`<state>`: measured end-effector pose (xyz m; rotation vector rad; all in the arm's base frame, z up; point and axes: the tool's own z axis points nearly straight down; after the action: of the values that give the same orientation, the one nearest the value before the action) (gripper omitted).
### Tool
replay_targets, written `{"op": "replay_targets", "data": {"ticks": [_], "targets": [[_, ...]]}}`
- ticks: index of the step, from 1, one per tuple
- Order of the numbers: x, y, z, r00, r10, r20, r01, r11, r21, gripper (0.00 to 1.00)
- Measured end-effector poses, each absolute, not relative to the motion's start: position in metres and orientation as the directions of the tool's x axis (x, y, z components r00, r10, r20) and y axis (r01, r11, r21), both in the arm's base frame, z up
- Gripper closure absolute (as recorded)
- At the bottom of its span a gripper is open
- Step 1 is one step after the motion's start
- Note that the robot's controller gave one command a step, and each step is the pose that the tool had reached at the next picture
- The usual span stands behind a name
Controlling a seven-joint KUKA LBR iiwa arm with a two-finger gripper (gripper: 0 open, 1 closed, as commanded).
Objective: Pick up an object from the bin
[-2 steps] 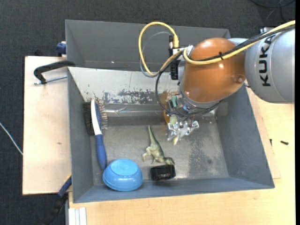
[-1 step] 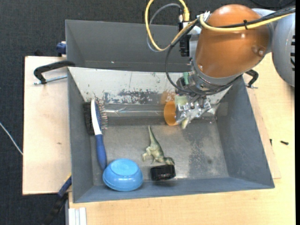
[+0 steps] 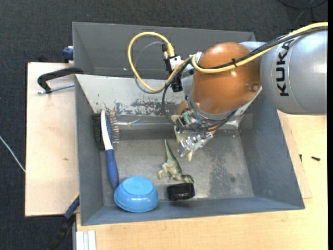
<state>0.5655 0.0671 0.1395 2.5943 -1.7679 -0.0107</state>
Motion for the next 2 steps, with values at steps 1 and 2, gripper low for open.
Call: {"op": "replay_targets", "data": {"ticks": [1, 2], "targets": [[0.5703, 0.0702, 0.2047, 0.37, -0.929, -0.001, -0.929, -0.37, -0.012, 1.0], [0.5689, 0.0698, 0.2008, 0.37, -0.929, -0.002, -0.929, -0.37, -0.002, 1.0]]}}
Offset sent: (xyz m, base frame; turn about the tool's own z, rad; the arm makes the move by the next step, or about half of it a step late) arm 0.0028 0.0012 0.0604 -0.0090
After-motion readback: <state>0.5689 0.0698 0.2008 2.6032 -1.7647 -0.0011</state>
